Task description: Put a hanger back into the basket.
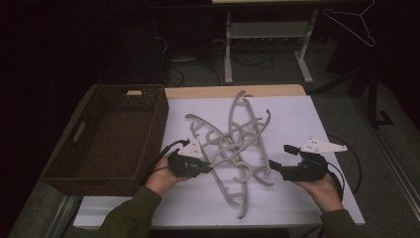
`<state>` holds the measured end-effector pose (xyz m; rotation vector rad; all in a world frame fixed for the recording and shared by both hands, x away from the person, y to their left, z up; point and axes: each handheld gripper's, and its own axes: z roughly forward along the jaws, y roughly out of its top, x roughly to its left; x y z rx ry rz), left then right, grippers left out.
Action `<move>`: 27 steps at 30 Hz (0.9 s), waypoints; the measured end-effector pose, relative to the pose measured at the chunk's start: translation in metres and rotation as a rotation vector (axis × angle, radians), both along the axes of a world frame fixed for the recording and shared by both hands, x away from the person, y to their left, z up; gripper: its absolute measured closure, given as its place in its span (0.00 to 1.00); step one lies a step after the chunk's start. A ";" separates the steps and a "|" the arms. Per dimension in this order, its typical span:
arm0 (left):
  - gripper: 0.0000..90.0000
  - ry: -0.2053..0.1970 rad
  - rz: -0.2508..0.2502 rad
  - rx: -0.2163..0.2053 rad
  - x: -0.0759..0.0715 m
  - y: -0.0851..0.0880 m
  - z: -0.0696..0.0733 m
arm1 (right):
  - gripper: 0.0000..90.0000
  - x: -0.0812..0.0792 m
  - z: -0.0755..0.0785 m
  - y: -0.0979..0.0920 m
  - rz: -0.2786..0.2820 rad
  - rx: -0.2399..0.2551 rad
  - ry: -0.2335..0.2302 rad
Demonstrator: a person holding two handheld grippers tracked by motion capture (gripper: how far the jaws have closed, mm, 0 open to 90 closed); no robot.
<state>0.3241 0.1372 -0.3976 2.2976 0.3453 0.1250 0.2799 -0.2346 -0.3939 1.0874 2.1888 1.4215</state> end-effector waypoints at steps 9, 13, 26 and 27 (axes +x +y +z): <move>0.91 0.015 0.040 -0.026 0.006 0.000 0.038 | 0.19 -0.009 0.001 -0.006 -0.019 0.014 -0.010; 0.91 0.009 0.041 -0.028 0.007 -0.002 0.058 | 0.19 -0.013 -0.001 -0.008 -0.022 0.019 0.000; 0.91 0.006 0.080 -0.025 0.019 0.022 0.114 | 0.18 -0.014 -0.004 -0.008 -0.018 0.010 0.005; 0.91 0.006 0.087 -0.026 0.020 0.027 0.118 | 0.18 -0.014 -0.004 -0.008 -0.018 0.010 0.005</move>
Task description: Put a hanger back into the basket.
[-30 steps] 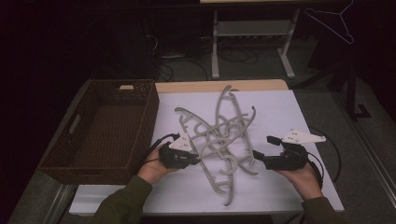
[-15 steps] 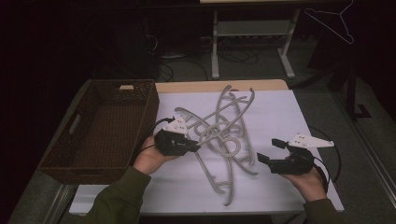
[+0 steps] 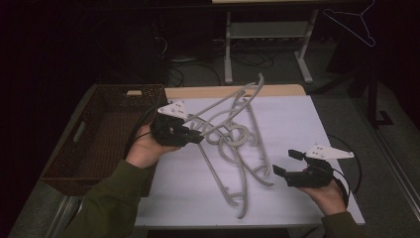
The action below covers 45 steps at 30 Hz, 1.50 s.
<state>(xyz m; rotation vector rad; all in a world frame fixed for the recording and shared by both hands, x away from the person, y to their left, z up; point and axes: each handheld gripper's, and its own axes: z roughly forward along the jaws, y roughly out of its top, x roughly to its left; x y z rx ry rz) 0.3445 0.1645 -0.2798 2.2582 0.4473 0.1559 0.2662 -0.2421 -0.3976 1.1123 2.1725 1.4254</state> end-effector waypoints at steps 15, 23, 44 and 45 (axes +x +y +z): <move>0.91 0.001 0.137 -0.022 0.002 0.107 0.027 | 0.18 0.003 -0.003 -0.001 -0.008 -0.010 0.007; 0.91 0.017 0.190 -0.002 -0.008 0.149 0.023 | 0.18 0.003 -0.004 -0.001 -0.017 -0.015 0.017; 0.91 0.098 0.342 0.027 -0.013 0.229 -0.007 | 0.18 0.004 -0.006 -0.003 -0.031 -0.029 0.021; 0.91 0.098 0.342 0.027 -0.013 0.229 -0.007 | 0.18 0.004 -0.006 -0.003 -0.031 -0.029 0.021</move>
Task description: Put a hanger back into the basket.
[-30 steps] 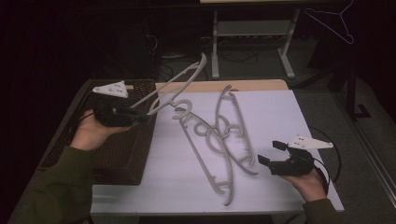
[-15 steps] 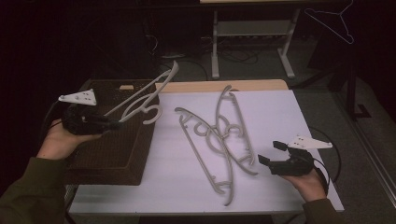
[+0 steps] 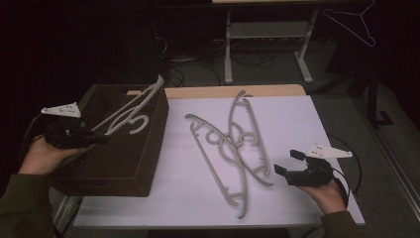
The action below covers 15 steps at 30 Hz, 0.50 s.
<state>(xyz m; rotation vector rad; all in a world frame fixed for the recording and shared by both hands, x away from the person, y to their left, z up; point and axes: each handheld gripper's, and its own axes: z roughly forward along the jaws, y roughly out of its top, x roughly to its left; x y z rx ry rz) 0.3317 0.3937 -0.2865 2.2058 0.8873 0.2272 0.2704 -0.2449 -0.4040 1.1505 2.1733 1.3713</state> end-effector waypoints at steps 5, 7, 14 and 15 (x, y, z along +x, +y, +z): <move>0.91 0.020 0.017 0.016 0.003 0.008 -0.008 | 0.18 0.000 0.000 0.000 -0.001 -0.002 0.003; 0.91 0.031 0.017 0.018 0.005 0.011 -0.011 | 0.18 0.000 0.000 0.000 -0.001 -0.002 0.004; 0.91 0.073 0.003 0.026 0.012 0.015 -0.022 | 0.18 0.000 0.000 0.000 -0.003 -0.003 -0.001; 0.91 0.076 -0.001 0.028 0.012 0.015 -0.023 | 0.18 0.000 0.000 0.000 -0.003 -0.003 -0.001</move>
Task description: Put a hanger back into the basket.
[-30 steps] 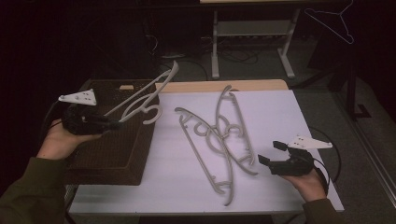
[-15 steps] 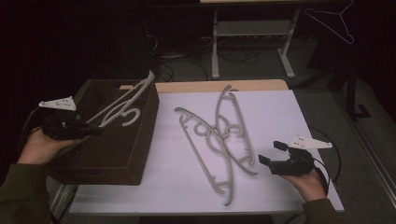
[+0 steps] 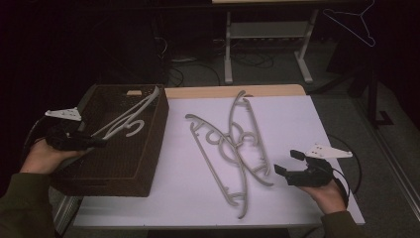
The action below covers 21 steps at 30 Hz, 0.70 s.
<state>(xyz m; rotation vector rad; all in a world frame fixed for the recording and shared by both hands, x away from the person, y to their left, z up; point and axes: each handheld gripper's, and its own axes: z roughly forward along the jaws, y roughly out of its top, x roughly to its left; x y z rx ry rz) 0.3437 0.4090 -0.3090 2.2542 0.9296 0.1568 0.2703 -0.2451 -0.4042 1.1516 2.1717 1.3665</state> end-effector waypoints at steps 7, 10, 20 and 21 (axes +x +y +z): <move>0.90 0.018 -0.002 0.015 0.005 -0.001 -0.007 | 0.18 0.000 0.000 0.000 -0.004 0.001 0.000; 0.90 0.025 -0.001 0.027 0.007 -0.003 -0.012 | 0.18 0.000 0.000 0.000 -0.004 0.000 -0.001; 0.90 0.056 0.016 0.048 0.016 -0.003 -0.029 | 0.18 0.000 0.000 -0.001 -0.005 -0.002 0.002; 0.90 0.058 0.017 0.049 0.017 -0.003 -0.030 | 0.18 0.000 0.000 -0.001 -0.004 -0.001 -0.001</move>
